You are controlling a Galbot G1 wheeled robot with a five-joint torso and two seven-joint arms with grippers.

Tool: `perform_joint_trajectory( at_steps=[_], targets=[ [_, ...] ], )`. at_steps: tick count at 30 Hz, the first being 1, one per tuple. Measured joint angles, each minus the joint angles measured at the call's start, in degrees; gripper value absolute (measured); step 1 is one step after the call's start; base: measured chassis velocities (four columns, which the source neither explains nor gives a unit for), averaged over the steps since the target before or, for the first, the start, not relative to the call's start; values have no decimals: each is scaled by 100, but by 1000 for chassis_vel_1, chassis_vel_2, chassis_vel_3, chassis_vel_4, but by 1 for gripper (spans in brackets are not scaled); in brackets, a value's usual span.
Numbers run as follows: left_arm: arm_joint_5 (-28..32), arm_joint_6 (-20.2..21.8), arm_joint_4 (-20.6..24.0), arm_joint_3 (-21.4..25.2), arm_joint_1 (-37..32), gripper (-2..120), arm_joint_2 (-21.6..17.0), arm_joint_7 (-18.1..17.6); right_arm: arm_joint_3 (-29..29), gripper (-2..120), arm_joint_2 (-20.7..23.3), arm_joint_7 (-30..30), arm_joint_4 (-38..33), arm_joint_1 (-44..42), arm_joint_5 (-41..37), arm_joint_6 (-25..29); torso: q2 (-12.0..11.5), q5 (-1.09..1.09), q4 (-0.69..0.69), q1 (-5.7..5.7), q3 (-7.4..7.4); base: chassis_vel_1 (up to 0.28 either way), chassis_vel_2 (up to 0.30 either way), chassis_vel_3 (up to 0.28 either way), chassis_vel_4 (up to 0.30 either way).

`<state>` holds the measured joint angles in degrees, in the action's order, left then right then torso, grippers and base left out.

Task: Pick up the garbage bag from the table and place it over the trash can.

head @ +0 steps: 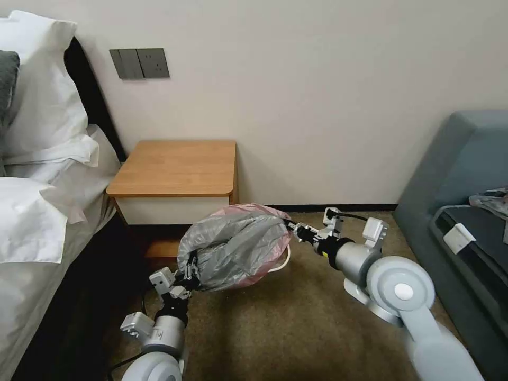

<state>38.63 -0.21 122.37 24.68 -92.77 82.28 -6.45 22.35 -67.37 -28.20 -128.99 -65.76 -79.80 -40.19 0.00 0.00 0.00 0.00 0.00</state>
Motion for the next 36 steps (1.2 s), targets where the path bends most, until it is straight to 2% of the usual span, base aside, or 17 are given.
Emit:
perform_joint_trajectory(
  at_steps=[12,14,17,19,20,22,23,24,27,28,31,32,35,36],
  targets=[
    [332,108,16,28,20,7,-10,30,305,-2,-20,107,-215,-425,-133,-49,0,0,0,0,0,0,0,0,0],
    [335,112,16,28,23,7,-7,30,356,2,-19,260,-265,-480,-93,-32,0,0,0,0,0,0,0,0,0],
    [327,114,-3,26,32,7,2,13,442,17,-45,544,-406,-617,14,83,0,0,0,0,0,0,0,0,0],
    [322,119,-15,26,35,7,5,0,468,22,-66,652,-476,-689,39,123,0,0,0,0,0,0,0,0,0],
    [317,126,-33,26,46,7,6,-14,490,30,-102,810,-578,-804,86,160,0,0,1,0,0,0,0,0,0],
    [316,129,-42,26,54,7,7,-24,495,32,-120,885,-612,-856,117,180,0,0,1,0,0,0,0,0,0],
    [315,134,-64,24,81,7,7,-73,500,38,-180,1153,-680,-1003,264,255,0,0,0,0,0,0,0,0,0],
    [315,134,-64,24,81,7,7,-73,500,38,-180,1153,-680,-1003,264,255,0,0,0,0,0,0,0,0,0],
    [344,146,-76,20,126,7,4,-163,500,54,-461,1761,-802,-1340,542,561,0,-1,0,0,0,0,0,0,0],
    [344,146,-76,20,126,7,4,-163,500,54,-461,1761,-802,-1340,542,561,0,-1,0,0,0,0,0,0,0],
    [376,148,-81,8,137,7,6,-178,495,69,-832,1923,-846,-1492,616,731,0,0,0,-1,0,0,0,0,0],
    [376,148,-81,8,137,7,6,-178,495,69,-832,1923,-846,-1492,616,731,0,0,0,-1,0,0,0,0,0],
    [391,141,-82,5,150,7,16,-209,462,83,-1040,1742,-874,-1550,628,921,0,0,0,-1,0,0,0,0,0],
    [391,141,-82,5,150,7,16,-209,462,83,-1040,1742,-874,-1550,628,921,0,0,0,-1,0,0,0,0,0]
  ],
)
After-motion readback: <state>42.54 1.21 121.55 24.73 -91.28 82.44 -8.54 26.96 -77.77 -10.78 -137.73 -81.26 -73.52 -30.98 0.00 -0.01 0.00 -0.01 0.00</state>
